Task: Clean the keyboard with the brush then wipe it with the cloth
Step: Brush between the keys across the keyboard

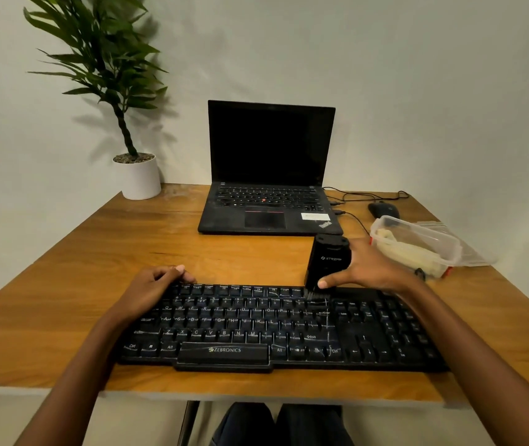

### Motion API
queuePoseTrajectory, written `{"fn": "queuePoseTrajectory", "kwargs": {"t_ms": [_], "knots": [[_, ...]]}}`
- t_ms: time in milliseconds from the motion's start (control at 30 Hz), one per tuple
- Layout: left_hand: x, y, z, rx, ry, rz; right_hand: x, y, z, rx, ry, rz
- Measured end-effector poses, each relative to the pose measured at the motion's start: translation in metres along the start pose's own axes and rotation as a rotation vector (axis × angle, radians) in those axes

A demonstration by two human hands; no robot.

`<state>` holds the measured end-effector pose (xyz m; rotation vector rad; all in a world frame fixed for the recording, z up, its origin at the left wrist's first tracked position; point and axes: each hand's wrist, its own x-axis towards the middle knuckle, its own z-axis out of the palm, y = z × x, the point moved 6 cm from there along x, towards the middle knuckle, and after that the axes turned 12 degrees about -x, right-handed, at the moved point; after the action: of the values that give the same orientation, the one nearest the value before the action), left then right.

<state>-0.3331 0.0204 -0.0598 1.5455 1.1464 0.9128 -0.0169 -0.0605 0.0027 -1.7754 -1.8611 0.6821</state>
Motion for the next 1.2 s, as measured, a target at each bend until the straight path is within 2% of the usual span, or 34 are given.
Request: {"fn": "queuePoseTrajectory", "kwargs": {"t_ms": [100,233,333,433,533,733,1200], "knots": [[-0.001,0.0,-0.001,-0.029,0.025,0.009,0.006,-0.009,0.004,-0.061,0.002,-0.046],[-0.003,-0.001,-0.001,-0.091,0.05,0.0,0.006,-0.012,0.001,-0.115,-0.101,-0.045],[-0.003,-0.003,-0.003,-0.122,0.069,-0.004,0.013,-0.009,0.0,-0.178,-0.073,-0.035],[-0.003,-0.004,-0.004,-0.157,0.073,-0.003,0.012,-0.011,0.007,-0.157,-0.051,-0.068],[-0.003,-0.004,-0.003,-0.163,0.08,0.008,0.009,-0.005,0.0,-0.149,-0.114,-0.035],[-0.001,-0.005,-0.005,-0.155,0.107,0.018,0.014,-0.011,0.012,-0.157,-0.059,-0.067],[0.002,-0.01,-0.007,-0.148,0.115,0.013,0.006,-0.01,0.004,-0.069,-0.088,-0.04]]}}
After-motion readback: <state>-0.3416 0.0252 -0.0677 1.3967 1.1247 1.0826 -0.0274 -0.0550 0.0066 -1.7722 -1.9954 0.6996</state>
